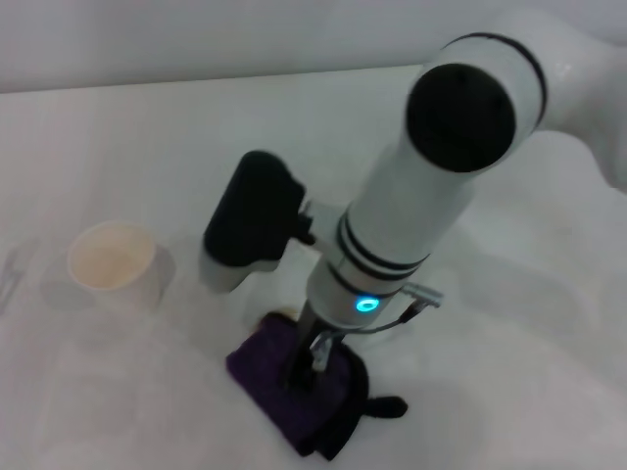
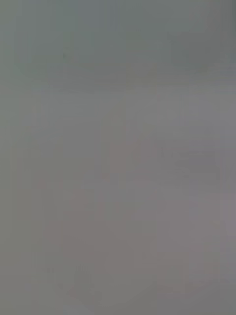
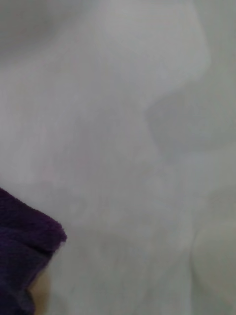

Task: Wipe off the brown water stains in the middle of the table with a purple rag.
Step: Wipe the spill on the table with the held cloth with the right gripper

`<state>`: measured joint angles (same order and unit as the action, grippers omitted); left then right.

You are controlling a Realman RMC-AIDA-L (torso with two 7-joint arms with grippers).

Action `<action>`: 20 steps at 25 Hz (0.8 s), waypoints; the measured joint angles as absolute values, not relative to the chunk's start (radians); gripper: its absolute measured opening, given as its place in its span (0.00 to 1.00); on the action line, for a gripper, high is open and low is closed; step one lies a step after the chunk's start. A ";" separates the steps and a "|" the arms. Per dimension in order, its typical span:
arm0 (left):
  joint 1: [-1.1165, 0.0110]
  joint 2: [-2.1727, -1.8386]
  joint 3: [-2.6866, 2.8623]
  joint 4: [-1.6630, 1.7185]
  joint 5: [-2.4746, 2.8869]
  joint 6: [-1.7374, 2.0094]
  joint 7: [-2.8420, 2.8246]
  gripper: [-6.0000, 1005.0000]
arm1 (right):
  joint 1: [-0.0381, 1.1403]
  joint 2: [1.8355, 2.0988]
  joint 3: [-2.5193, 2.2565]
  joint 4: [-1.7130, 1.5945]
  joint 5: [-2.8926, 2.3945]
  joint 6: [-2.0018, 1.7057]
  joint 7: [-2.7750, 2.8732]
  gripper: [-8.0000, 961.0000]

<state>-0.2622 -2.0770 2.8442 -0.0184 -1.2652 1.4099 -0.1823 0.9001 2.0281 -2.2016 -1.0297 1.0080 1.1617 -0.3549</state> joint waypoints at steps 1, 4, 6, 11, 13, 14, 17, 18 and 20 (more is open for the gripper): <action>-0.259 -2.078 2.845 -0.018 -1.265 1.410 -0.182 0.89 | 0.910 2.028 -2.216 -1.031 1.019 1.155 -0.355 0.04; -0.249 -2.079 2.845 -0.013 -1.261 1.410 -0.182 0.89 | 0.936 2.028 -2.238 -1.030 1.032 1.138 -0.355 0.04; -0.242 -2.080 2.846 -0.009 -1.258 1.413 -0.182 0.89 | 0.953 2.028 -2.234 -1.017 1.013 1.134 -0.354 0.04; -0.237 -2.080 2.846 -0.007 -1.253 1.417 -0.182 0.89 | 0.993 2.028 -2.149 -0.953 0.905 1.136 -0.354 0.04; -0.237 -2.080 2.845 -0.006 -1.251 1.418 -0.182 0.89 | 1.013 2.028 -2.130 -0.917 0.870 1.136 -0.352 0.04; -0.237 -2.080 2.846 -0.006 -1.250 1.418 -0.182 0.89 | 1.025 2.028 -2.128 -0.895 0.857 1.134 -0.346 0.04; -0.239 -2.080 2.845 -0.004 -1.247 1.418 -0.182 0.89 | 1.041 2.028 -2.136 -0.854 0.841 1.116 -0.323 0.04; -0.240 -2.080 2.845 -0.004 -1.245 1.417 -0.182 0.89 | 1.040 2.028 -2.140 -0.851 0.842 1.112 -0.321 0.04; -0.241 -2.080 2.846 -0.004 -1.241 1.416 -0.182 0.89 | 1.032 2.028 -2.154 -0.865 0.862 1.111 -0.326 0.04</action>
<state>-0.2415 -2.0800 2.8455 -0.0042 -1.2415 1.4159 -0.1825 1.0322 2.0282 -2.1544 -0.8650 0.8623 1.1115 -0.3255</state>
